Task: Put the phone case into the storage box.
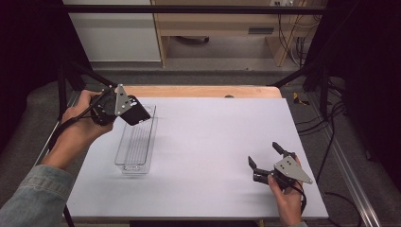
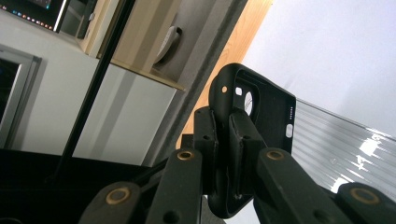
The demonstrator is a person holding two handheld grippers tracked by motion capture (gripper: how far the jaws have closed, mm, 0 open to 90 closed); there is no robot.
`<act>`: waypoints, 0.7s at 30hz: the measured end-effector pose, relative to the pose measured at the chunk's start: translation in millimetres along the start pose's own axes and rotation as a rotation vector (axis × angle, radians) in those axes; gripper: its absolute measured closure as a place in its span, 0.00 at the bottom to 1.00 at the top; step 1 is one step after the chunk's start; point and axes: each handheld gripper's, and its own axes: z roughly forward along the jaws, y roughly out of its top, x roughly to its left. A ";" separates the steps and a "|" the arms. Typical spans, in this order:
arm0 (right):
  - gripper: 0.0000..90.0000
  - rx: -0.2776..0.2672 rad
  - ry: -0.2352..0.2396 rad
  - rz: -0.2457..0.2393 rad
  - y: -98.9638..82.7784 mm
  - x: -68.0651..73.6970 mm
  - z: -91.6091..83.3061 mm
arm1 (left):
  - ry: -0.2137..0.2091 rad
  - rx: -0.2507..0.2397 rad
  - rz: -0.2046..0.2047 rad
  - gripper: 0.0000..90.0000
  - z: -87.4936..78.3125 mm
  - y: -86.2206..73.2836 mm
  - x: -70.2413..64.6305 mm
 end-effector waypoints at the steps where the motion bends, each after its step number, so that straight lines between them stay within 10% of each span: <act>1: 0.05 -0.001 0.000 -0.002 0.0 0.1 0.1 | 0.002 0.003 0.007 0.92 1.8 -0.2 0.0; 21: 0.05 0.004 0.004 -0.009 -1.7 -2.5 2.1 | -0.009 0.066 0.105 0.92 65.9 -4.7 -4.7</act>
